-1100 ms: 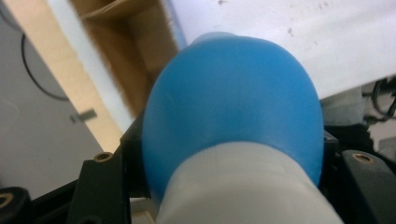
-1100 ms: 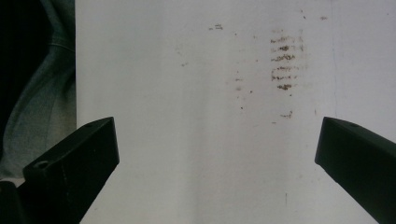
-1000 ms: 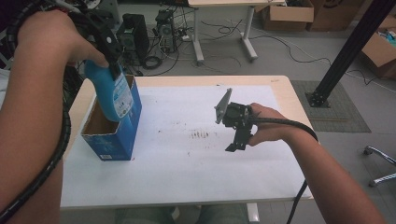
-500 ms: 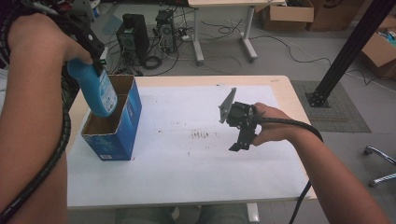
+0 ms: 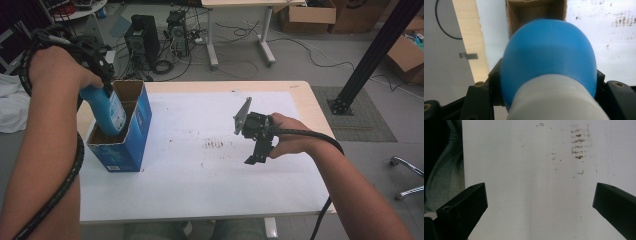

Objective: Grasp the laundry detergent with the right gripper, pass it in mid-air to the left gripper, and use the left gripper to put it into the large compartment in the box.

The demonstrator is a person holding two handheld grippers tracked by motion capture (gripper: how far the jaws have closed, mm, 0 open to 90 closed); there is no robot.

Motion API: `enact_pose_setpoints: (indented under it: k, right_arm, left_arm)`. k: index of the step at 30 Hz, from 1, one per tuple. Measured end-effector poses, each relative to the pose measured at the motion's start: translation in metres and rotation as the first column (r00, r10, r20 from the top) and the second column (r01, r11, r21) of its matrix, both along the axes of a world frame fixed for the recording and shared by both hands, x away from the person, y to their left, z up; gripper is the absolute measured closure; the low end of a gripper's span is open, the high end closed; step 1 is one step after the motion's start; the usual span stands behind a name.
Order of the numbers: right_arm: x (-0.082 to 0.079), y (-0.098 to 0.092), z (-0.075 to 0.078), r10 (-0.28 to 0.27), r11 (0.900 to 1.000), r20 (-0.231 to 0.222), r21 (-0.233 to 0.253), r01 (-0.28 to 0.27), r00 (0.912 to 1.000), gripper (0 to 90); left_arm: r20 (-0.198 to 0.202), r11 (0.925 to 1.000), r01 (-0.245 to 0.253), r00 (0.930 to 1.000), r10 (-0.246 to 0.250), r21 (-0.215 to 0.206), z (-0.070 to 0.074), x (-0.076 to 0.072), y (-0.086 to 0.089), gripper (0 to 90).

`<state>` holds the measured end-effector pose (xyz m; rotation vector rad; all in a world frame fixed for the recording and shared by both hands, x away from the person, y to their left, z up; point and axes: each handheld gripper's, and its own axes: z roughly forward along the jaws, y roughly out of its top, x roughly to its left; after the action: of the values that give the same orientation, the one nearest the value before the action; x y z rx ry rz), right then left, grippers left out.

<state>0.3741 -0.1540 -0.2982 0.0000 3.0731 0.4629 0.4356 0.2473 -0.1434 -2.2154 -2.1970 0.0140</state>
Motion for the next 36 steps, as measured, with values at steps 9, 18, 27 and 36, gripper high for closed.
enact_pose_setpoints:
  k: [9,18,27,36]
  right_arm:
    - [-0.001,0.001,0.001,0.002,1.000,0.003,0.003,-0.002,1.0000,0.0]
    - [-0.001,0.000,-0.001,0.002,1.000,-0.001,0.004,-0.002,1.0000,0.0]
    - [-0.002,0.000,-0.005,0.000,1.000,-0.007,0.005,0.000,1.0000,0.0]
    - [-0.003,-0.004,-0.007,-0.010,1.000,-0.013,0.002,0.010,0.9999,0.0]
  left_arm:
    - [-0.024,1.0000,0.003,0.9997,-0.003,0.008,-0.049,0.003,0.001,38.4]
    - [-0.029,1.0000,0.005,0.9996,-0.005,0.007,-0.091,0.003,0.000,38.4]
    - [-0.048,0.9994,0.017,0.9987,-0.016,0.029,-0.122,0.006,-0.003,38.4]
    - [-0.052,0.9994,0.014,0.9986,-0.013,0.030,-0.142,0.008,-0.003,38.4]
